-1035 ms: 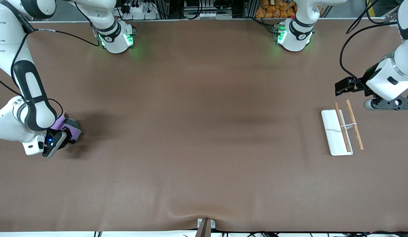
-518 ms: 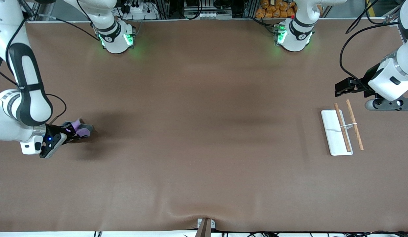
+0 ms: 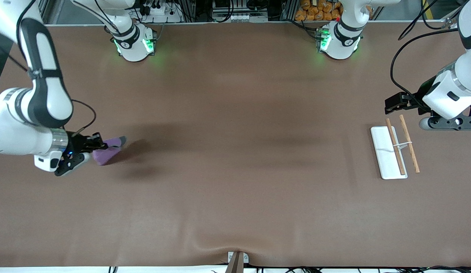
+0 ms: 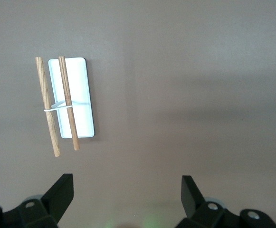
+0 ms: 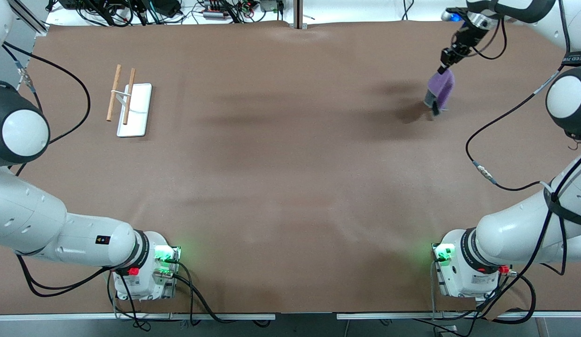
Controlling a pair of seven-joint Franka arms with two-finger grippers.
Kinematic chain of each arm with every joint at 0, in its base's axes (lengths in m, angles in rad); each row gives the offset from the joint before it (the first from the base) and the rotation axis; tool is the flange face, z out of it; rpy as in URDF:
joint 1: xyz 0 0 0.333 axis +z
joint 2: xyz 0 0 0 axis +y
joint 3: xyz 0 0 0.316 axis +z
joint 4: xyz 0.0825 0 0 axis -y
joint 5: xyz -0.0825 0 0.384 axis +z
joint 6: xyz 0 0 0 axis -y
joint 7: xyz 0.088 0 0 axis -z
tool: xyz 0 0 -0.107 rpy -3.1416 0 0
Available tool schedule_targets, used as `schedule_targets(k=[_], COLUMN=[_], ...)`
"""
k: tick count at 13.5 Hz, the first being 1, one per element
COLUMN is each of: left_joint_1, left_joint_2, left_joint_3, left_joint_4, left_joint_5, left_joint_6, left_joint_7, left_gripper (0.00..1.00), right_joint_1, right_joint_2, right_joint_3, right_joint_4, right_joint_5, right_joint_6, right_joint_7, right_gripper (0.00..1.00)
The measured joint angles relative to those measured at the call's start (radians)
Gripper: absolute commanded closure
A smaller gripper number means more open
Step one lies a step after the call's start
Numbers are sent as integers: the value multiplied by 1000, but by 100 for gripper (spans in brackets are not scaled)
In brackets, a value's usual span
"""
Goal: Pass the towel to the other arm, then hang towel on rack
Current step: 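Lift the towel with the right gripper toward the table's middle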
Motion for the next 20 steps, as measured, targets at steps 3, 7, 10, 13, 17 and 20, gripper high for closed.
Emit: schedule_targets(k=[3,7,10,13,17,20], left_joint_1=[0,4,6,4,-14,-60], left_joint_2=[0,0,0,-1,-1,-1], left_joint_3=[0,1,1,1,-2,-5], left_joint_4=[0,1,1,4,13,13], left_joint_5=[0,0,-2,-57,-161,-208], left_joint_6=[0,-2,-3,-3,-3,-3], left_joint_7=[0,1,2,-14,-159,-301], left_gripper=[0,0,0,0,0,0], right_joint_1=[86,195,263,347,479,524], right_joint_2=[-61,-102,-104,-104,-90,-83], right_joint_3=[5,10,10,11,11,11], right_joint_4=[4,51,104,142,148,169], right_joint_5=[3,28,85,104,174,249], right_joint_6=[-33,-72,-84,-77,63,115], right_joint_7=[216,525,738,969,1271,1420], right_gripper=[100,100,100,100,100,100])
